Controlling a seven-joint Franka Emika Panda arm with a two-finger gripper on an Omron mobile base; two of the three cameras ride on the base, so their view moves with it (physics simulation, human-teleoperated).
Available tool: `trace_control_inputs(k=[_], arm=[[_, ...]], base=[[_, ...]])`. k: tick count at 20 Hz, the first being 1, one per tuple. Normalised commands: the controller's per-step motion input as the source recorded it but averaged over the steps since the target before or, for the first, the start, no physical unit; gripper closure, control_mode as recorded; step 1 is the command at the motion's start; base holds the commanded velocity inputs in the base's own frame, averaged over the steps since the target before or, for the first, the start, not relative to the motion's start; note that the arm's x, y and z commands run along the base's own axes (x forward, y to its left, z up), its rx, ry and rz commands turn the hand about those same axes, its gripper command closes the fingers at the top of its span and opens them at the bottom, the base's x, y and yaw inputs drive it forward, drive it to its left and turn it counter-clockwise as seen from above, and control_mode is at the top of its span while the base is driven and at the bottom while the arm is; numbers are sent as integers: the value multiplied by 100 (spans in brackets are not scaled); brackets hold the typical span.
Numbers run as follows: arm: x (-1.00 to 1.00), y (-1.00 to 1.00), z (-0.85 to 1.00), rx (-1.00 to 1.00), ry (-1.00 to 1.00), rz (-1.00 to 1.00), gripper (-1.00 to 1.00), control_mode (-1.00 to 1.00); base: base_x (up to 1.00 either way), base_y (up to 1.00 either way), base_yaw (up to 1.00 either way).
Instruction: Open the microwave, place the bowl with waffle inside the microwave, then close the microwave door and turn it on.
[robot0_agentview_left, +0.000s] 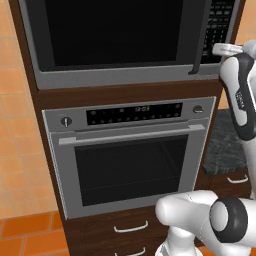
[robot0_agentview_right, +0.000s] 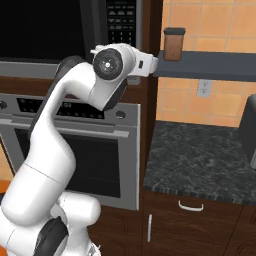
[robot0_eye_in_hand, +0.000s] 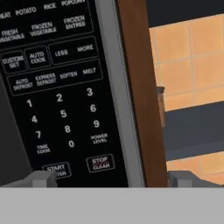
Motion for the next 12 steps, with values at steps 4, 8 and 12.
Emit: trace_control_inputs(k=[4,8,12], arm=[[41,-3,0,0,5,0,-100,-100],[35,0,-10,0,2,0,-100,-100],[18,0,-22,-1,0,-1,-100,-100]], base=[[0,0,0],[0,0,0],[0,0,0]])
